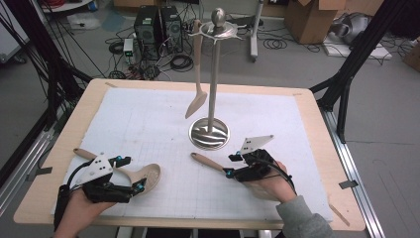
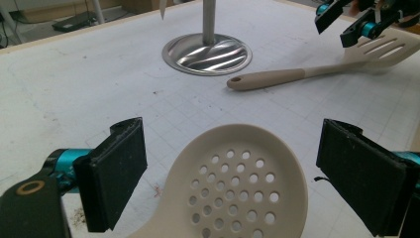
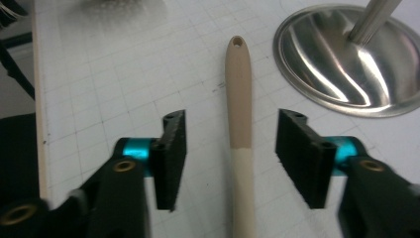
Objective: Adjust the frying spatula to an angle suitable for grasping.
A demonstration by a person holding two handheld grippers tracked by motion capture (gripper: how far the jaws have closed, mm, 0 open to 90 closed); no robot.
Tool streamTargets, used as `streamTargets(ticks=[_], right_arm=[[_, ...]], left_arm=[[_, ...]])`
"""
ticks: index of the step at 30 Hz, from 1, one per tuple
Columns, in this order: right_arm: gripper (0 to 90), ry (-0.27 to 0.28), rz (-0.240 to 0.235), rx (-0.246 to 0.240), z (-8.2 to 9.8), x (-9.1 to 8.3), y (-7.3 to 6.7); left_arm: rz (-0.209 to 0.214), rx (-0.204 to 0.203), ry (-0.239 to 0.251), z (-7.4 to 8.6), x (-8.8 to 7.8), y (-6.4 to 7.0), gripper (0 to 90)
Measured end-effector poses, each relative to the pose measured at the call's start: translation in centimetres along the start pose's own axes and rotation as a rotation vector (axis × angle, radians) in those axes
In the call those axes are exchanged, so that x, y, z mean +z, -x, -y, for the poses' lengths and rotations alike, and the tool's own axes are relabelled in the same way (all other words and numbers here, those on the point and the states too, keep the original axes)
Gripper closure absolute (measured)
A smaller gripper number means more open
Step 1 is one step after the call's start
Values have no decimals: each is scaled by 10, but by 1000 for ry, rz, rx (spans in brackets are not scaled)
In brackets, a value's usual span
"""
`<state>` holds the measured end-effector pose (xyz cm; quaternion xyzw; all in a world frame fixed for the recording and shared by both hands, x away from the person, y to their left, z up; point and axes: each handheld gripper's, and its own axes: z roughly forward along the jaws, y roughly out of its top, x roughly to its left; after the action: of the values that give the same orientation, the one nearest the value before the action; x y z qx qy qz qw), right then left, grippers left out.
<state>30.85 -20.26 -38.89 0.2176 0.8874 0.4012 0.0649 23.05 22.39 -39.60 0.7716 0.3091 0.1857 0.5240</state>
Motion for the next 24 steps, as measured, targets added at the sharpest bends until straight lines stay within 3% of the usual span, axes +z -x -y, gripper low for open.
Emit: streamTargets(ticks=[5, 9, 20, 24], right_arm=[[250, -19, -3, 15, 4, -3, 8], [152, -57, -5, -15, 7, -5, 10], [149, -116, -49, -57, 14, -11, 14], [149, -140, -44, -70, 17, -10, 17]], left_arm=[[-1, 2, 0, 0, 0, 0, 124], [-5, -1, -1, 0, 1, -1, 124], [10, -1, 2, -3, 7, -1, 124], [15, 4, 0, -4, 8, -1, 124]])
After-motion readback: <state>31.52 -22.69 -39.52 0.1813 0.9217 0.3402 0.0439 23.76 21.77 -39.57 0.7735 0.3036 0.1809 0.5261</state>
